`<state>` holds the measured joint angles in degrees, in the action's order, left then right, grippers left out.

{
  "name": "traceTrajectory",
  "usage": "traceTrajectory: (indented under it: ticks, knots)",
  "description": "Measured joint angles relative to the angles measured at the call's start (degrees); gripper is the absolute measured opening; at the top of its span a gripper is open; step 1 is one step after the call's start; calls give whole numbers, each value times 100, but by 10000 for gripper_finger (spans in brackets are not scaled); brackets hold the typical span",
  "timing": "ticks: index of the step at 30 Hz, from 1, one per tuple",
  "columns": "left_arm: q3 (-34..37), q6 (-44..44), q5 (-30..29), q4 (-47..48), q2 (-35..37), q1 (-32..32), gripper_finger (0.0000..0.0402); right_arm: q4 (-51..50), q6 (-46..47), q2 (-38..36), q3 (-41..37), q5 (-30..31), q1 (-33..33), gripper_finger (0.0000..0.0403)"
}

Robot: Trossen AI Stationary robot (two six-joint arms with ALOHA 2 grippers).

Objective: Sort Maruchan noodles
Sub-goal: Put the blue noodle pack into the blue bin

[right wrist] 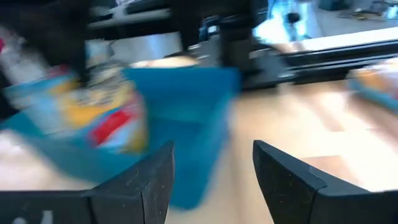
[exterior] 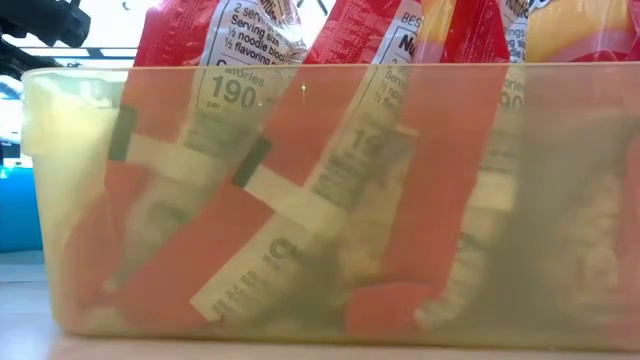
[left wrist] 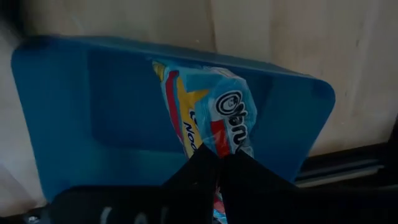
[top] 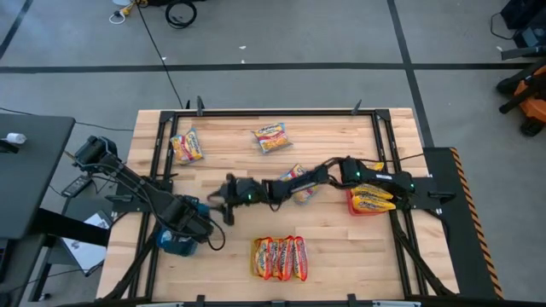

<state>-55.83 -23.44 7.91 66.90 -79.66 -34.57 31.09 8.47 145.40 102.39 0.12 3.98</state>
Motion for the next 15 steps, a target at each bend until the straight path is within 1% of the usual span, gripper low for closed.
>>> traceTrajectory:
  ticks: [5,8,10,13,15]
  knots:
    - [0,-84,28,-72,0,-160,16,-99,85,0,0,-241,-327,220]
    - [0,-176,32,-86,0,-255,16,-133,-3,-44,-2,-661,-360,220]
    - [0,-184,32,-95,0,-313,16,-153,-284,-153,-2,-904,-275,220]
    - [0,-184,6,-92,0,-357,16,-120,-949,-270,9,-1167,-25,220]
    - [0,-168,-16,-100,0,-358,16,-304,-1284,-280,107,-1181,133,219]
